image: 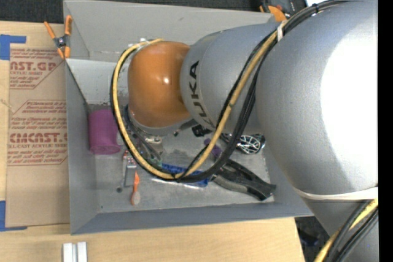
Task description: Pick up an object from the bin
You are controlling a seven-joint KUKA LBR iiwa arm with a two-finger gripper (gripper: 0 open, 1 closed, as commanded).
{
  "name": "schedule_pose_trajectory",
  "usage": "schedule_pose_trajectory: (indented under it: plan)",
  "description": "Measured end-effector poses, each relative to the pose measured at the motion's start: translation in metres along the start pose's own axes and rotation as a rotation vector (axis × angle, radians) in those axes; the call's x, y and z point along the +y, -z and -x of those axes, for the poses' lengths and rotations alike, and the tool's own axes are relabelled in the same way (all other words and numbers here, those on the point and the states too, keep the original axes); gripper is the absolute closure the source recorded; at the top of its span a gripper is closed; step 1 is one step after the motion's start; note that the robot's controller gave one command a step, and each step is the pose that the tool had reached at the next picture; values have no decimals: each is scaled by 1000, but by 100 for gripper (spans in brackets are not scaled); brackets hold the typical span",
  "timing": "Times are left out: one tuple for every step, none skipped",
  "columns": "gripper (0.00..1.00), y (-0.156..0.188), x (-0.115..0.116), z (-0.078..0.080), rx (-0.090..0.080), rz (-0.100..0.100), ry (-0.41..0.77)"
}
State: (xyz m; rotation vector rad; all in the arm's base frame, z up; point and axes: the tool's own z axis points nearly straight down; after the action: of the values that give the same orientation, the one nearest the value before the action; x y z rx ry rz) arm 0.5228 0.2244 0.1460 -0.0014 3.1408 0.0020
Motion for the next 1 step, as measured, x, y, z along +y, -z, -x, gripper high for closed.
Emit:
schedule_pose_trajectory:
  plan:
    - [0,0,0,0,0,0,0]
